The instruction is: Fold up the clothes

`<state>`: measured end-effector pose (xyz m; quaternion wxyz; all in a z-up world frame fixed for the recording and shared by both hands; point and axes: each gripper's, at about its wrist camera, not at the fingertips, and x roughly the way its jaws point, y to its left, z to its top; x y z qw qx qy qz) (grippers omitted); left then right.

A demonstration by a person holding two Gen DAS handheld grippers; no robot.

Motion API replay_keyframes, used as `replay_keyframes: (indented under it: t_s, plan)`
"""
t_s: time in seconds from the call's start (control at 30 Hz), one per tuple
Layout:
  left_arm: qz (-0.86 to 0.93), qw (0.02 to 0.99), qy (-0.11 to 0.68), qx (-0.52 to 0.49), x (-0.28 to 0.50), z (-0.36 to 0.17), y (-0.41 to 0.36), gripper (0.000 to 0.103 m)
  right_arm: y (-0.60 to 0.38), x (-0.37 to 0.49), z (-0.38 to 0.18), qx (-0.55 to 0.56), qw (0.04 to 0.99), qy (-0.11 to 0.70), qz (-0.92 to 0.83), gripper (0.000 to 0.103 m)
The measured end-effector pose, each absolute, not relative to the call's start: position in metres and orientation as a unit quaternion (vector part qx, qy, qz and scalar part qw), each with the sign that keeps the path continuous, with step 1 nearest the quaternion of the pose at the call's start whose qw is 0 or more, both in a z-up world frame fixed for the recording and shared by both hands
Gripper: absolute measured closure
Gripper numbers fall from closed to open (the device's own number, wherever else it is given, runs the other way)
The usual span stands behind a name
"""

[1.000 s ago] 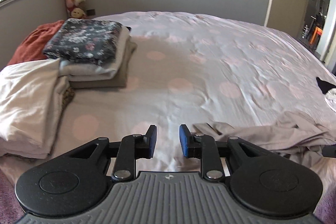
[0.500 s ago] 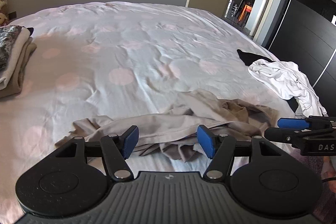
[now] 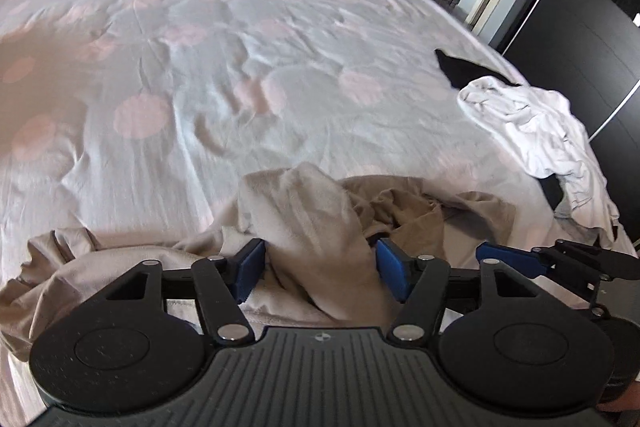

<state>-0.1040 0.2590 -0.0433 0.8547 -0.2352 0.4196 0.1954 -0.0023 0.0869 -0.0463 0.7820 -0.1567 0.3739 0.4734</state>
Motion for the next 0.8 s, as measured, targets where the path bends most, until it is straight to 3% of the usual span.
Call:
replay_keyframes:
  t_s: [0.1,0.17,0.8]
  plan:
    - [0.196,0.85,0.43,-0.232,-0.112,-0.053,0.263,0.084,0.095,-0.005,-0.055,-0.162,0.771,0.382,0.483,0.045]
    - [0.199,0.848,0.433,-0.232,-0.122,-0.056,0.267,0.091,0.099,-0.005,-0.06,-0.165,0.763,0.39,0.488,0.045]
    - [0.43,0.754,0.419,-0.266,-0.349,-0.04,0.344,0.098,0.121,-0.037,-0.061,-0.195,0.73,0.384,0.53,0.045]
